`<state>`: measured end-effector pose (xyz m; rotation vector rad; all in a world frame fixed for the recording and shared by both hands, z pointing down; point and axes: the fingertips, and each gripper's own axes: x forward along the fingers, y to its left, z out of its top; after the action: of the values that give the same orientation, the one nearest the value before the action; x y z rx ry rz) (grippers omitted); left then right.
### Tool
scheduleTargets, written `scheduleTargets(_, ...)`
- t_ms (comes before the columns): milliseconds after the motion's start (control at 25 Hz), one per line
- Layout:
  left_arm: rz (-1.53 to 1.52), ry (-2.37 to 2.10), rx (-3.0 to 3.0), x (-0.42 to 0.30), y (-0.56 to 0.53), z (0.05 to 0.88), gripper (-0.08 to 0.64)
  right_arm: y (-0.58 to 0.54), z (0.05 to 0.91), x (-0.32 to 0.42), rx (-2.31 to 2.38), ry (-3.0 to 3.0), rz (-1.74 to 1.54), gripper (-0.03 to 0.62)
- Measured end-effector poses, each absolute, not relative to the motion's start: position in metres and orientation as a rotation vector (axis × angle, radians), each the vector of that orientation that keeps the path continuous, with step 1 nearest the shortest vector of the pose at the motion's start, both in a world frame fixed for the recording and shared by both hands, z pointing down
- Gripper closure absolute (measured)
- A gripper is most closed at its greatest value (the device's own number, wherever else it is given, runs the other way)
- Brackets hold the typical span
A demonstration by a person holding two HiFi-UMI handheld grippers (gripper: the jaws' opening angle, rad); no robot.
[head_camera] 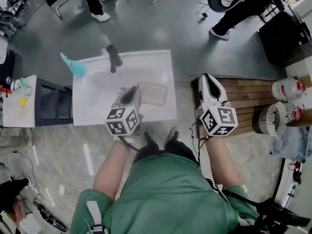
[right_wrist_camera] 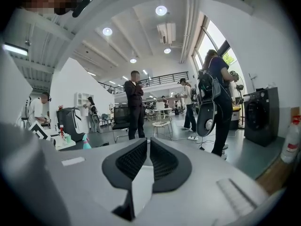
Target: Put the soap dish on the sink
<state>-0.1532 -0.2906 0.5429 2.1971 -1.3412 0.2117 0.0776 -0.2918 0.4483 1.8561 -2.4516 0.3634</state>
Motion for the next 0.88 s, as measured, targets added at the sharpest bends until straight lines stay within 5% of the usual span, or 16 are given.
scheduleTargets(880, 0.463, -1.308, 2.007, -0.074, -0.302, 0.685, 0.517, -0.32, 0.529, 0.156, 1.845, -2.39, 0.588, 0.572)
